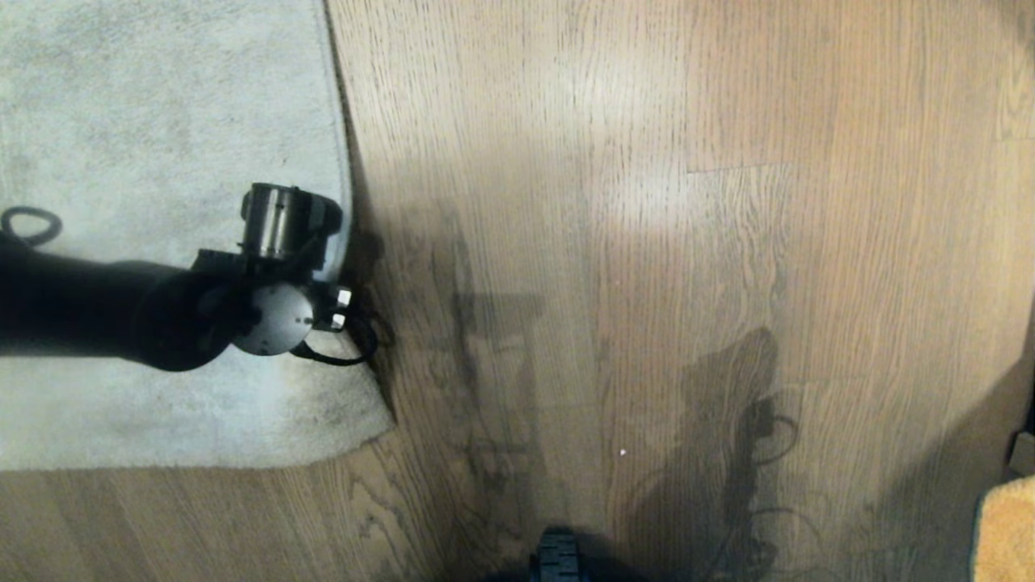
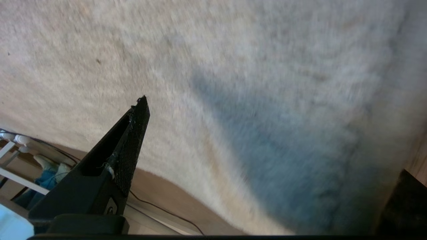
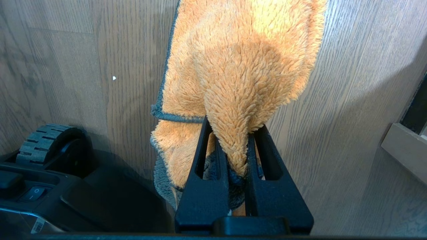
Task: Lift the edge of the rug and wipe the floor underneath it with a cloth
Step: Lift up the carpet
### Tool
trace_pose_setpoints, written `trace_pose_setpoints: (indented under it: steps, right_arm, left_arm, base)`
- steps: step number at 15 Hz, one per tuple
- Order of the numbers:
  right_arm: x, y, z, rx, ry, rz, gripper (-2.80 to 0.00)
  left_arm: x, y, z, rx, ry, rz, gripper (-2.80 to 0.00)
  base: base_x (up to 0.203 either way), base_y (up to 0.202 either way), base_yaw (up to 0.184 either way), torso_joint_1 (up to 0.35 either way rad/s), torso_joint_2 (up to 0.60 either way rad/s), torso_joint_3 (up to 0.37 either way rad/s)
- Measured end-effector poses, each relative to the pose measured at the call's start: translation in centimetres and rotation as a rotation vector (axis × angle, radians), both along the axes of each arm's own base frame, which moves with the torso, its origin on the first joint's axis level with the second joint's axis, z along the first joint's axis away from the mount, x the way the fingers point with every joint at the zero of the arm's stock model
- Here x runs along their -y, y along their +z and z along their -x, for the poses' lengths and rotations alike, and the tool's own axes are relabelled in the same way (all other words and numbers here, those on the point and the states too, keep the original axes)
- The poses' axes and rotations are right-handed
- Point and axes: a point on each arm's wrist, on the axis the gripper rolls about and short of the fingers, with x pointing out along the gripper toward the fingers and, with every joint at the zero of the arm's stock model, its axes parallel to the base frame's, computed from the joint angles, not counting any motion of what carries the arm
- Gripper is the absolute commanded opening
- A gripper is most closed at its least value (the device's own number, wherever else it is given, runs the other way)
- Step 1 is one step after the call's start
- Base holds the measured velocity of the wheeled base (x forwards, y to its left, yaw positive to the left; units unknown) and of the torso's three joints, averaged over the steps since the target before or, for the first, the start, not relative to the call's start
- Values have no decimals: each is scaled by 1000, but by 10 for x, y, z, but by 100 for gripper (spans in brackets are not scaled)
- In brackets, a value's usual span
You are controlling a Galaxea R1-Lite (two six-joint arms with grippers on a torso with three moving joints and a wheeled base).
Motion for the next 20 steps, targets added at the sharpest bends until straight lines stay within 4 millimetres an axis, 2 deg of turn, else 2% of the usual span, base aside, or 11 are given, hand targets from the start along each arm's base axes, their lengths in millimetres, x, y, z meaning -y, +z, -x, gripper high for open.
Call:
trace_pose_setpoints:
  steps: [7, 13, 16, 20]
  right_arm:
    - [0, 0, 0, 0, 0, 0, -280]
    - [0, 0, 0, 0, 0, 0, -280]
    - [0, 0, 0, 0, 0, 0, -280]
    - [0, 0, 0, 0, 0, 0, -280]
  left_arm:
    - [-1, -42, 50, -148, -27, -13, 0]
    - [-11, -71, 76, -156, -33, -16, 0]
    - [-15, -86, 82, -117, -31, -3, 0]
    - [-16, -95, 80, -99, -26, 2, 0]
  base:
    - [0, 0, 0, 0, 0, 0]
    - [0, 0, 0, 0, 0, 0]
    - [0, 0, 0, 0, 0, 0]
    - [0, 0, 0, 0, 0, 0]
